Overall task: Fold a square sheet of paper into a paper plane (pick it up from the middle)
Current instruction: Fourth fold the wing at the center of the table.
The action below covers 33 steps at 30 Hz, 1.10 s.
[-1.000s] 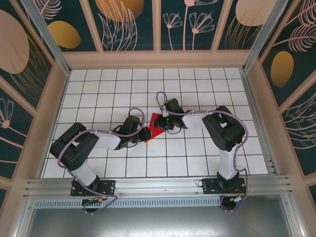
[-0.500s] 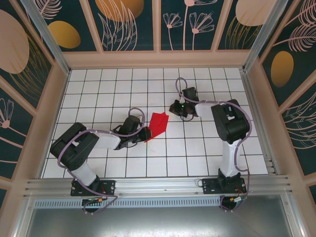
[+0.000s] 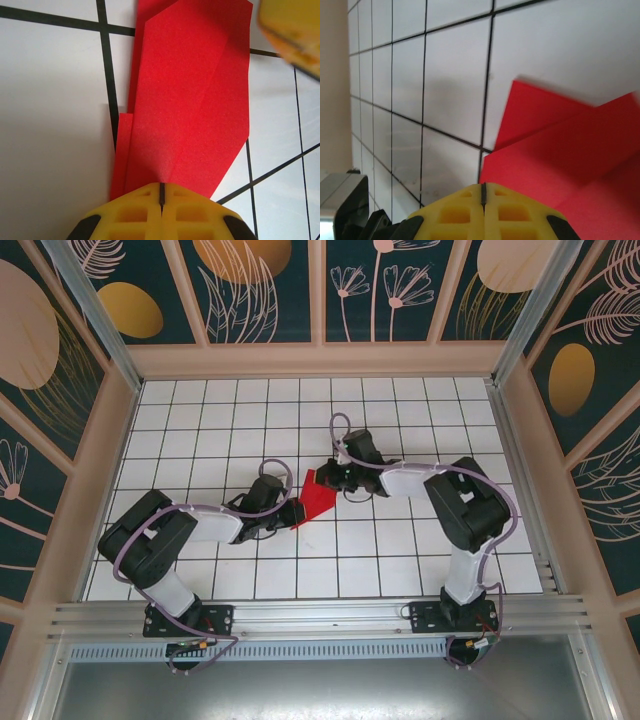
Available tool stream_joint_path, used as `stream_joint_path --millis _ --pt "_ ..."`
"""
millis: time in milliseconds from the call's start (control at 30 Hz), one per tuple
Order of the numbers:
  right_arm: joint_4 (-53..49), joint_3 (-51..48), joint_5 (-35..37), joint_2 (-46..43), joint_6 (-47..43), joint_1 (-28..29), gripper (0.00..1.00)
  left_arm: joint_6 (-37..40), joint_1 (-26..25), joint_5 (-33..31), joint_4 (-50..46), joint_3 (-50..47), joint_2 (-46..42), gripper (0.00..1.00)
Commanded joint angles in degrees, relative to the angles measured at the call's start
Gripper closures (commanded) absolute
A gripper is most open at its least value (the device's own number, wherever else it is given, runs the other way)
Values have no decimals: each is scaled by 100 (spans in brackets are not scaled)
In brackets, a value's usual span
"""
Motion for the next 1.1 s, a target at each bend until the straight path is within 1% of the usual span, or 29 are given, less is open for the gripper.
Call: stream_joint_path --millis 0,133,233,333,433,500,600,667,733,900,1067 --pt "259 134 -270 354 245 86 100 17 13 -106 -637 -202 -6 100" --pt "190 165 -343 570 231 122 100 -57 22 -56 -540 -241 -6 100" --pt "11 159 -263 668 157 115 100 -126 19 -6 -443 -231 -15 100" --pt "-208 150 -80 741 47 116 100 -288 12 44 -337 -169 -110 100" --pt "-455 155 140 831 -54 105 100 -476 14 178 -9 -99 -438 100" --pt "-547 143 229 875 -83 95 100 -500 20 180 80 9 -666 97" --pt "-630 137 318 949 -112 88 100 -491 18 228 102 148 -871 87" --pt "-715 172 358 1031 -127 87 100 -496 13 252 63 209 -830 85" --pt "-767 194 360 1100 -117 85 100 -467 19 258 -43 280 -660 86" --pt "-821 146 410 1140 -113 80 100 -504 19 223 -324 489 -242 90" --pt "-861 119 421 1163 -98 88 100 -514 19 336 -443 672 108 93"
